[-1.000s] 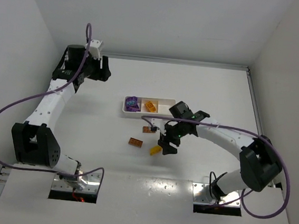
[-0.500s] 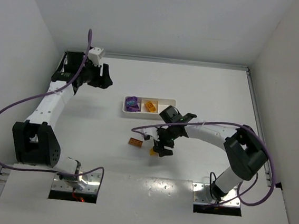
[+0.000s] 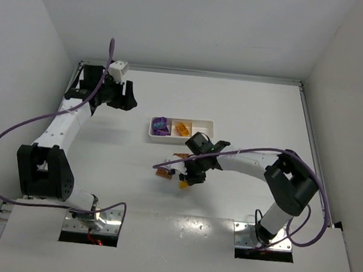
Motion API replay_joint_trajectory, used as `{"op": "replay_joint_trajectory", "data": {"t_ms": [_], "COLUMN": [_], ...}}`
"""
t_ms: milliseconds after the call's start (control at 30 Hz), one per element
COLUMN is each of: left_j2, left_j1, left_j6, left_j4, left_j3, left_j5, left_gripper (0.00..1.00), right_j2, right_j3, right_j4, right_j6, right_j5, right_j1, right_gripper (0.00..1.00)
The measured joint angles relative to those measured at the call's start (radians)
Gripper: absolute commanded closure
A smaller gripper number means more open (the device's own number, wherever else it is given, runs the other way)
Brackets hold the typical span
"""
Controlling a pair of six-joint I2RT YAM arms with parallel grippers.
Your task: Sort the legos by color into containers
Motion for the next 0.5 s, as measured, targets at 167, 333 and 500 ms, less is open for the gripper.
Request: {"op": "replay_joint_trajectory", "data": {"t_ms": [167, 333, 500], "left_j2": [0.000, 0.000, 0.000], "left_j1": [0.000, 0.000, 0.000], "left_j6": [0.002, -0.001, -0.014], "left_j4": [0.001, 0.013, 0.025], "left_j3": [-0.006, -0.015, -0.024], "left_j5": [0.000, 0.000, 0.001], "left_gripper": [0.31, 0.31, 0.31], "right_j2": [0.000, 0.000, 0.005], "right_j3": [0.015, 0.158, 0.375], "right_j4": [0.006, -0.027, -0.012], "right_j6": [0.019, 0.072, 0.126], "right_j5": [0.024, 0.037, 0.042], "right_j1": [-0.009, -0.090, -0.180], "right_gripper": [0.86, 0.86, 0.85]}}
